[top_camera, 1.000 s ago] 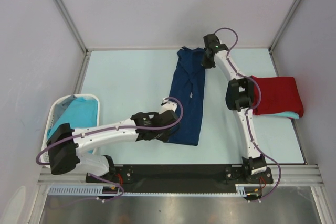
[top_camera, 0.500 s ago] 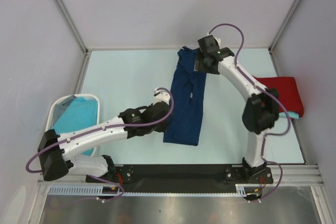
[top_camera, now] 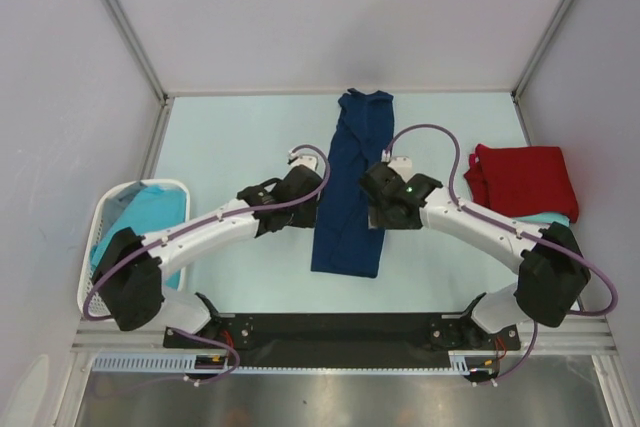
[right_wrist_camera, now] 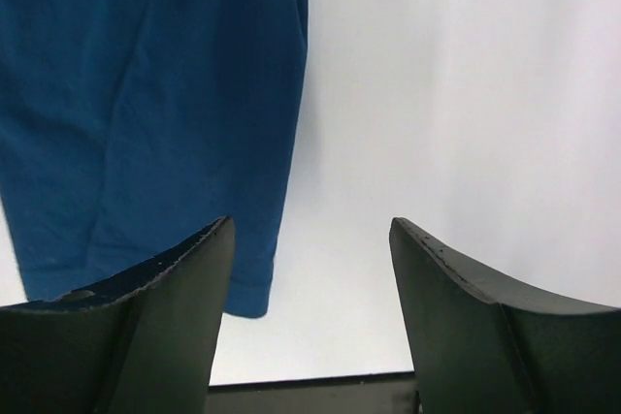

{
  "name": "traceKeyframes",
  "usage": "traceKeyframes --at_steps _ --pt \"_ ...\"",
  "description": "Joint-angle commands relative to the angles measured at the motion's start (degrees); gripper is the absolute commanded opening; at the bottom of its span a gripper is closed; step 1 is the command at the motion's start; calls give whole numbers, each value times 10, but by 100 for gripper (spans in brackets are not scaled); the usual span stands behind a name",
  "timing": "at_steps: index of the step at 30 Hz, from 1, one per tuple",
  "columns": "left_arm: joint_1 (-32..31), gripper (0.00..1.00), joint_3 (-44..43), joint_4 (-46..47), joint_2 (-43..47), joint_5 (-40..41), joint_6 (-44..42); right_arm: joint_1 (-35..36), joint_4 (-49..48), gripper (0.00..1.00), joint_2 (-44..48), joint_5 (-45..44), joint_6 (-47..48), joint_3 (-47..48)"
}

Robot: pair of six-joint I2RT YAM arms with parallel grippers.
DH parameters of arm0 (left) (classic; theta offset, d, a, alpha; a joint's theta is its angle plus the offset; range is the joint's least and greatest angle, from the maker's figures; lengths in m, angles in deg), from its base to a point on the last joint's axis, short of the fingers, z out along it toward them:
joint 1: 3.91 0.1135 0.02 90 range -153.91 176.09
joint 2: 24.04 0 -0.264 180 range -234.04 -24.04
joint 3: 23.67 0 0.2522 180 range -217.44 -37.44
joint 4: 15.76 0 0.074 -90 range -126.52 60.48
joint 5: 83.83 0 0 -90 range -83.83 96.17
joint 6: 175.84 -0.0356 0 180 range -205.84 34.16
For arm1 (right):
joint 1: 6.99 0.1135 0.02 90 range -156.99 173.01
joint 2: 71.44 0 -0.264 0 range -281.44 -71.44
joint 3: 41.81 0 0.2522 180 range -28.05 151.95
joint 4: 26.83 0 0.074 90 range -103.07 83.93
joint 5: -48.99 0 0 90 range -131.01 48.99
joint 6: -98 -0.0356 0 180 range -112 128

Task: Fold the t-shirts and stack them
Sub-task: Rotate the tshirt 95 degrees

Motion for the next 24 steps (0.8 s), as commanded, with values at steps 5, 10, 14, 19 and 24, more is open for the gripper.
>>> traceKeyframes --at_steps 5,10,14,19,24 --pt "7 41 6 45 -39 -55 -18 67 13 70 19 -38 -99 -22" --pt "7 41 11 43 -54 -80 -19 95 -3 70 -13 -29 -123 -45" --pt "7 40 13 33 -66 -100 -18 107 -20 70 -35 -13 -129 -54" --pt "7 40 25 31 -64 -109 -15 116 -25 70 -54 -22 -132 -54" --pt "7 39 5 29 -59 -103 -24 84 -24 69 -48 -44 -94 -4"
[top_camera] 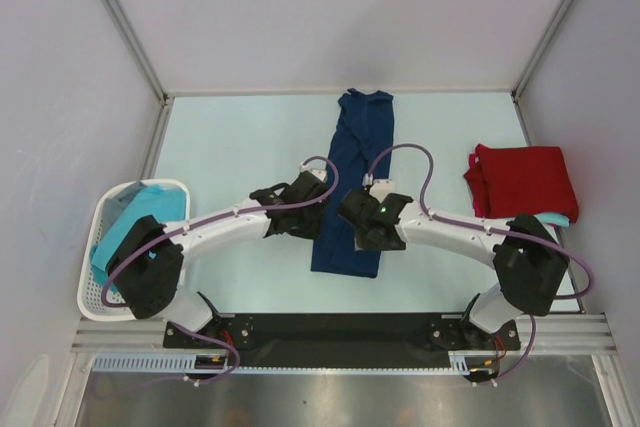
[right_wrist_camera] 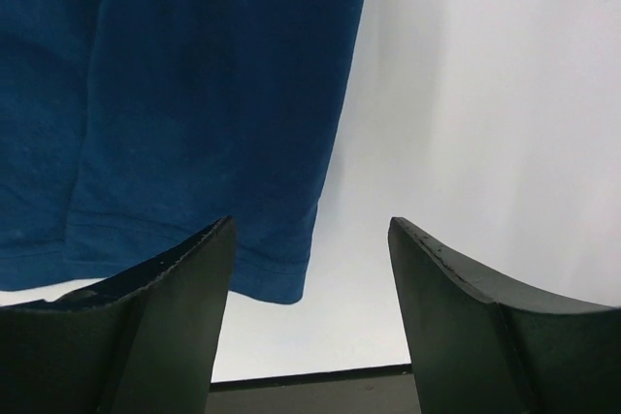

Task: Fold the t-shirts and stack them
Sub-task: Rotate the tshirt 95 degrees

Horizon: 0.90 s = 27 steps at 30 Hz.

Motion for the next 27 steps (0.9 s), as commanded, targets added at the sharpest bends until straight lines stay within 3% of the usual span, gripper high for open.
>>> traceKeyframes --at_steps 1,8,13,17,27 --pt "5 39 -28 -2 9 -1 -15 -50 -10 69 4 -35 24 61" --pt "8 39 -39 9 17 -12 -2 -143 -16 67 -58 -17 129 200" --pt "8 39 -36 30 13 -28 16 -162 13 65 -179 -28 187 350" --pt "8 38 -35 39 2 -33 24 -165 37 64 -243 -28 208 414" --pt "12 36 -12 47 24 -28 28 -193 40 58 -273 -14 214 404"
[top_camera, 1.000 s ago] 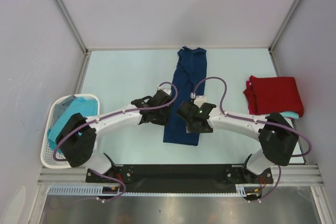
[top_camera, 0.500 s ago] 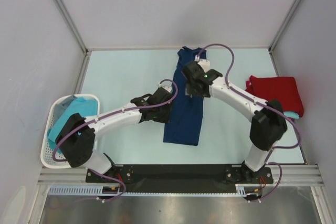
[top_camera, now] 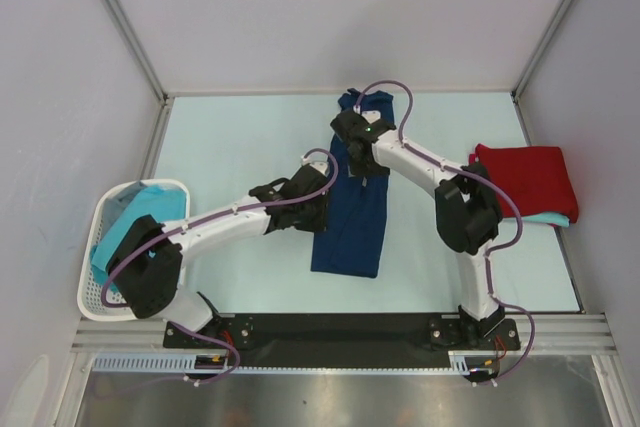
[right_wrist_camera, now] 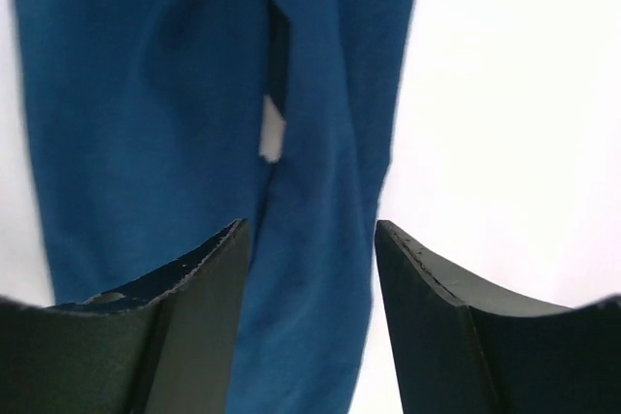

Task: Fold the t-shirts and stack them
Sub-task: Rotate the tshirt 95 degrees

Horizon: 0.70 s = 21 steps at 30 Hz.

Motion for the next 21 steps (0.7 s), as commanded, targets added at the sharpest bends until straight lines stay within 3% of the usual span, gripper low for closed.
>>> traceKeyframes --at_steps 1,9,17,21 --pt "7 36 12 16 31 -2 12 -3 12 57 21 3 12 -5" --pt "7 39 46 14 112 20 21 62 5 55 148 1 -12 -137" --pt "7 37 58 8 96 10 24 123 3 52 244 3 -98 -311" --pt "7 37 70 14 98 6 32 158 -6 51 266 7 -131 -354"
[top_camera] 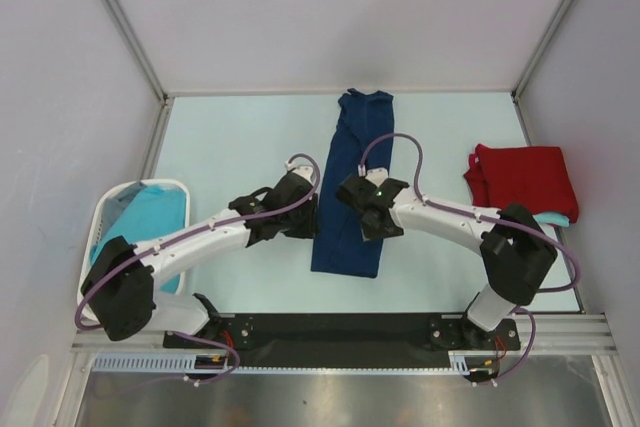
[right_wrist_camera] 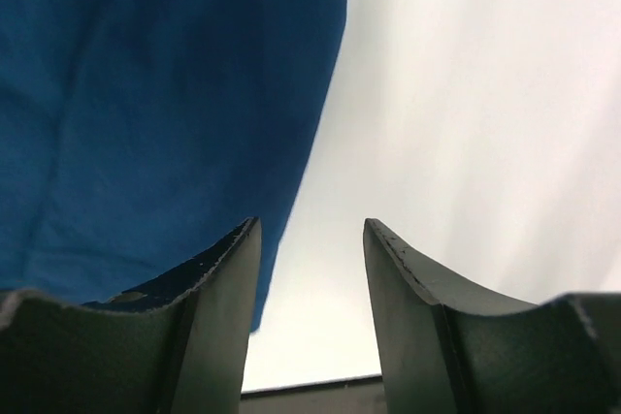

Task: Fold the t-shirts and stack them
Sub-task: Rotate the tshirt 95 degrees

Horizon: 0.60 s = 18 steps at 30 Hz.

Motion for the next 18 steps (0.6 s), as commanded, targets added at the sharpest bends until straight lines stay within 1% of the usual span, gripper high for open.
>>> traceKeyframes --at_steps 1,4,12,15,16,18 --pt "6 37 8 13 0 -3 19 39 -14 50 32 -1 -58 -37" --pt "5 37 3 13 -9 -11 19 62 -15 50 25 -5 -71 -43" --pt "5 37 3 9 -7 -13 19 104 -12 50 -10 -5 -79 -13" --pt "5 37 8 7 -3 -11 18 115 -15 46 -27 -1 -84 -10" --pt "5 37 10 6 -3 -11 17 117 -18 43 -29 -1 -86 -9" --pt "5 37 11 6 -2 -11 17 120 -21 40 -34 2 -88 -10"
